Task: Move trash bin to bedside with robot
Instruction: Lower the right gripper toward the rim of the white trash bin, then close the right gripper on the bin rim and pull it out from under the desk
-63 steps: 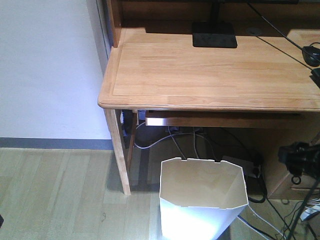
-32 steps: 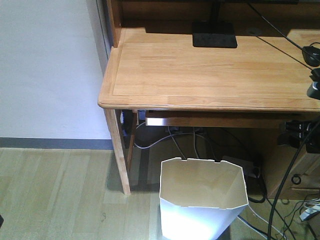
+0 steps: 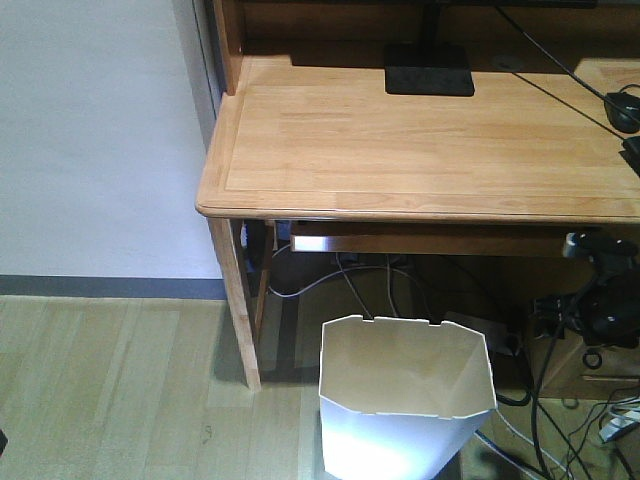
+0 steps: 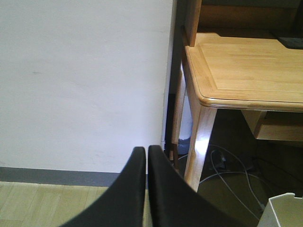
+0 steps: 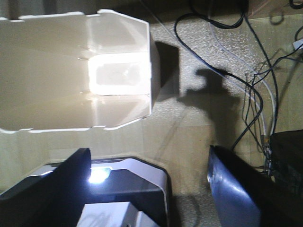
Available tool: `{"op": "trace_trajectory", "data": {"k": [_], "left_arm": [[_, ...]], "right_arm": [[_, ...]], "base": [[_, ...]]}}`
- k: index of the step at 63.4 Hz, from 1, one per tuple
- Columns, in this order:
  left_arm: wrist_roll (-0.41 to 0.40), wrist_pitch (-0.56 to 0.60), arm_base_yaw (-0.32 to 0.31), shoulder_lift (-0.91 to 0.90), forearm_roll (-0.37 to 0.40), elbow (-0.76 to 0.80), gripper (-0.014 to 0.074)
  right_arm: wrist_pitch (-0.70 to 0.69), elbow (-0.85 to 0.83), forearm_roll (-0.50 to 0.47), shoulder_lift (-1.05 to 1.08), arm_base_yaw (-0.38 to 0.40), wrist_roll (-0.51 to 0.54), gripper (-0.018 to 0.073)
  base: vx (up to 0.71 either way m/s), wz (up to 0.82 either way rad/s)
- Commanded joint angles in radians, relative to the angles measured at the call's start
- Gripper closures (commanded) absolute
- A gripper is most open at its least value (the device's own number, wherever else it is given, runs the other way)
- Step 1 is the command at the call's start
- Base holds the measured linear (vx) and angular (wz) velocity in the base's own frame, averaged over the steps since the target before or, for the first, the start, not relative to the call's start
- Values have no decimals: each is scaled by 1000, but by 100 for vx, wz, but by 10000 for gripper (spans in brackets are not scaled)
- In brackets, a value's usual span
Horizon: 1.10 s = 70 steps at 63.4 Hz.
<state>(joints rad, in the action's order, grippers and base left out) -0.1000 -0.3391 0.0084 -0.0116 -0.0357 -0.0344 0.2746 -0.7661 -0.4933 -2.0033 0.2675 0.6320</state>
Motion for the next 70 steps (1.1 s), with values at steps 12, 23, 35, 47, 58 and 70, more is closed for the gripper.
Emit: {"op": "trace_trajectory", "data": {"k": [12,23,35,47,58,70], "left_arm": [[-4,73,-1,18,2,-3,603],[-4,73,-1,18,2,-3,603],[-4,73,-1,18,2,-3,603],[-4,73,-1,18,2,-3,603],[-4,73,-1,18,2,-3,603],[-4,73,-1,18,2,-3,603]], "right_arm": [[-44,-179,-5,-240,-52,62,59],[-47,-292,-10,-399,-74,72,59],[-46,-418,-7,-555,-73,73,59],[-1,-555,-5,-680,-94,84,59],[26,-668,-20,-777,-111,88,59],[90,-787,-46,-882,-108,88,59]], "base": [[0,0],[0,0],[0,0],[0,0],[0,0],[0,0]]}}
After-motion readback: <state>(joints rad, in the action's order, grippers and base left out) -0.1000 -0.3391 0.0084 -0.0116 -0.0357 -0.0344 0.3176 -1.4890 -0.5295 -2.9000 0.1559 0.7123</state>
